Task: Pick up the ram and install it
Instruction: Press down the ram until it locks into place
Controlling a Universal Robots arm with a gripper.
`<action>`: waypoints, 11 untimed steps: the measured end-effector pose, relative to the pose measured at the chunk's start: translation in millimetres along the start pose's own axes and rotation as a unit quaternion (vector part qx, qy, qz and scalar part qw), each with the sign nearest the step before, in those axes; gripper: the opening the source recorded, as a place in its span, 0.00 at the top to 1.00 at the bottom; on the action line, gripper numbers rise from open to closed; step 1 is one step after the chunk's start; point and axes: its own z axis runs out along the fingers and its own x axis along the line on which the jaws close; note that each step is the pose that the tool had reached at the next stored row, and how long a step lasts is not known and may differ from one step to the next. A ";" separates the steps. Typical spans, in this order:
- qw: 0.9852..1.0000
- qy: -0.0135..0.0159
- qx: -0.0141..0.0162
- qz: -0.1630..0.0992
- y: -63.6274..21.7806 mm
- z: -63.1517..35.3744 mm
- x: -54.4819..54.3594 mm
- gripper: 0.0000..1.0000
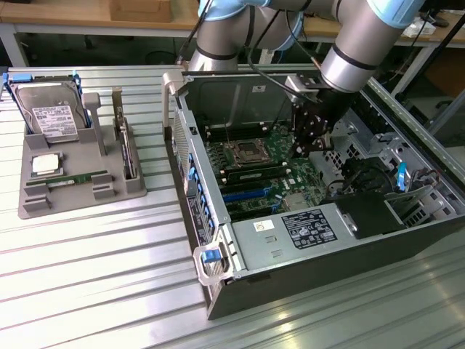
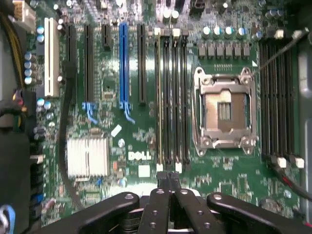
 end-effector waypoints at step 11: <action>1.000 -0.002 0.000 0.000 1.4 30.3 10.7 0.89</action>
